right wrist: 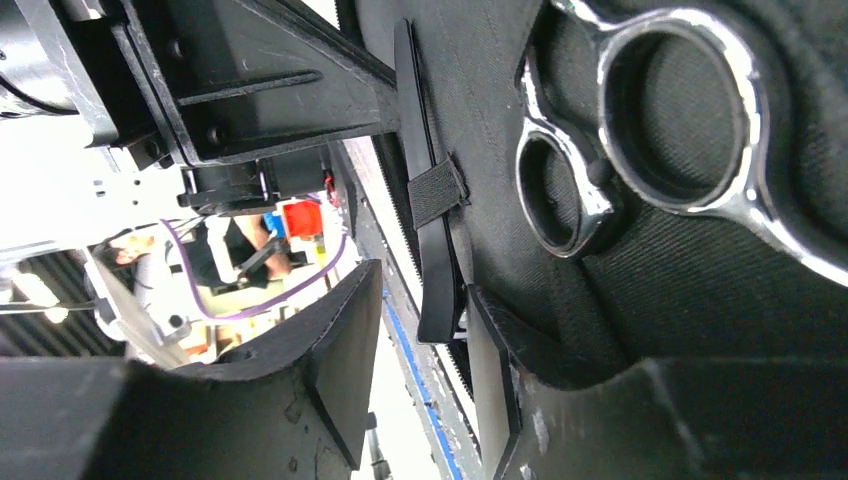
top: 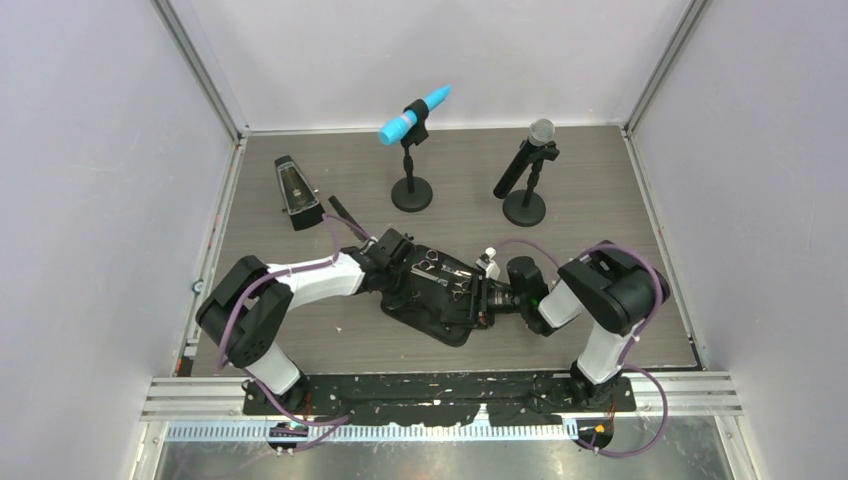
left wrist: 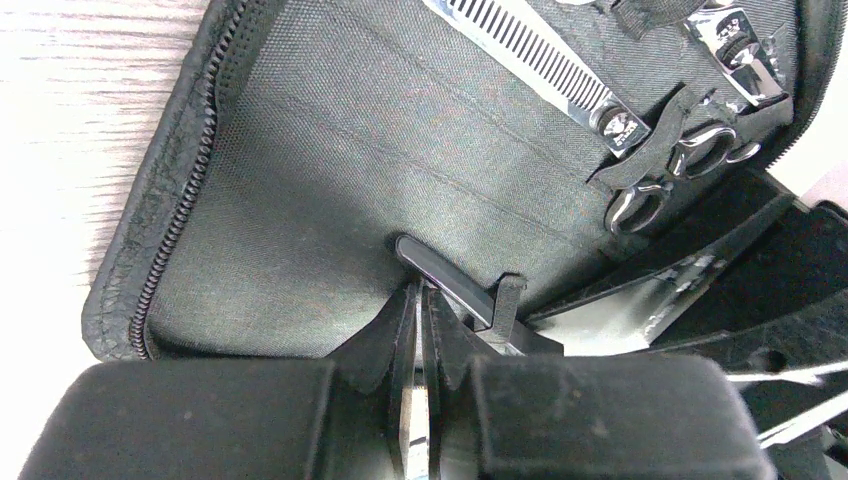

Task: Sort the hair-cutting tools
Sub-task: Place the haircut tool in the hairdressing tool bag.

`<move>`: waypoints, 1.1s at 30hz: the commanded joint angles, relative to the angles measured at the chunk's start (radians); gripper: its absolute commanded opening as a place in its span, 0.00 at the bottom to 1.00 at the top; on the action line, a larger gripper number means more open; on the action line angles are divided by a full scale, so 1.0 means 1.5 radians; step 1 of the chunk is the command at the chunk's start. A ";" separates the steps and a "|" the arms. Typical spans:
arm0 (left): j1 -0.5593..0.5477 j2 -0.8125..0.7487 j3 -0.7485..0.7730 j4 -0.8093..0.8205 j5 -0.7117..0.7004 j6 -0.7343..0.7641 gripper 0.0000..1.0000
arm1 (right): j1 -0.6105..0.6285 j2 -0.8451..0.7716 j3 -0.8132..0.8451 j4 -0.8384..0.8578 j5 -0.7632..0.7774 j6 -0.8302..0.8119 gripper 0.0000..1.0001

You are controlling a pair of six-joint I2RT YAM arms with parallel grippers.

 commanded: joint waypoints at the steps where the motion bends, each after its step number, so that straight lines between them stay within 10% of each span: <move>1: -0.003 0.020 0.019 -0.041 -0.046 -0.005 0.09 | -0.004 -0.068 0.008 -0.294 0.114 -0.123 0.49; 13: -0.003 0.029 0.033 -0.049 -0.051 -0.009 0.09 | 0.014 -0.289 0.075 -0.609 0.272 -0.329 0.54; 21: -0.003 0.029 0.034 -0.049 -0.051 -0.009 0.09 | 0.190 -0.439 0.183 -0.782 0.490 -0.481 0.52; 33: -0.003 0.028 0.035 -0.044 -0.047 -0.006 0.08 | 0.376 -0.330 0.296 -0.805 0.686 -0.610 0.45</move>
